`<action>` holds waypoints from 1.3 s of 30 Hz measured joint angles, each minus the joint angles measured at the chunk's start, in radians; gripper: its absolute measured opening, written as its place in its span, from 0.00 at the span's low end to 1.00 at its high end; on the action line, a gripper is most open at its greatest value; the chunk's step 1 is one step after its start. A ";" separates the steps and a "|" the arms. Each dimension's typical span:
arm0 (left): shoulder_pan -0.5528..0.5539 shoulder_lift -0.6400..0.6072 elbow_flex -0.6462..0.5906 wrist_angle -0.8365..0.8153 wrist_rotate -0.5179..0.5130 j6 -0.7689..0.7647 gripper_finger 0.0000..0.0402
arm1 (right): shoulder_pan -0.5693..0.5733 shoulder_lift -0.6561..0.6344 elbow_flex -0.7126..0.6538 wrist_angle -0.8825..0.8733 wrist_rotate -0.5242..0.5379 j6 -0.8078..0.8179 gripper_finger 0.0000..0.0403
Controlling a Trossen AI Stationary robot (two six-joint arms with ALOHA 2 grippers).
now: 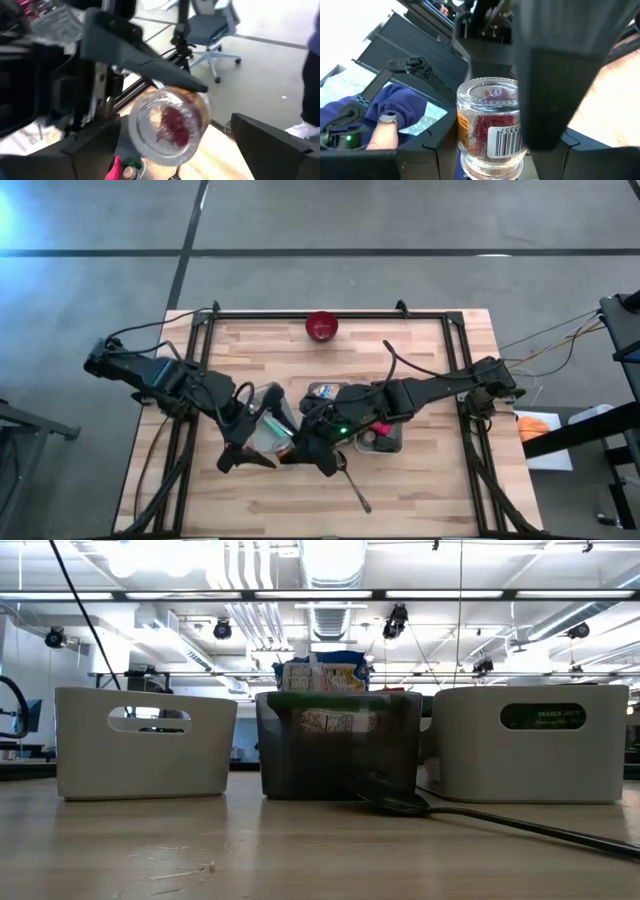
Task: Pick & Place Food Item
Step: Put the brown seasoning into the right gray bin
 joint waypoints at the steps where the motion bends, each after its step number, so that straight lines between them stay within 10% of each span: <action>1: 0.000 0.001 0.000 0.000 0.018 0.013 0.96 | 0.000 0.000 0.000 0.001 0.000 0.000 0.46; 9: 0.000 0.009 0.000 0.038 0.111 0.013 0.93 | 0.001 0.000 0.000 0.008 0.000 -0.003 0.46; 28: -0.001 0.024 0.000 0.033 0.193 0.002 0.46 | 0.001 0.062 0.001 0.114 -0.078 0.035 0.46; 39: -0.001 0.020 0.000 0.035 0.190 -0.072 0.46 | 0.001 0.064 0.003 0.120 -0.077 0.067 0.55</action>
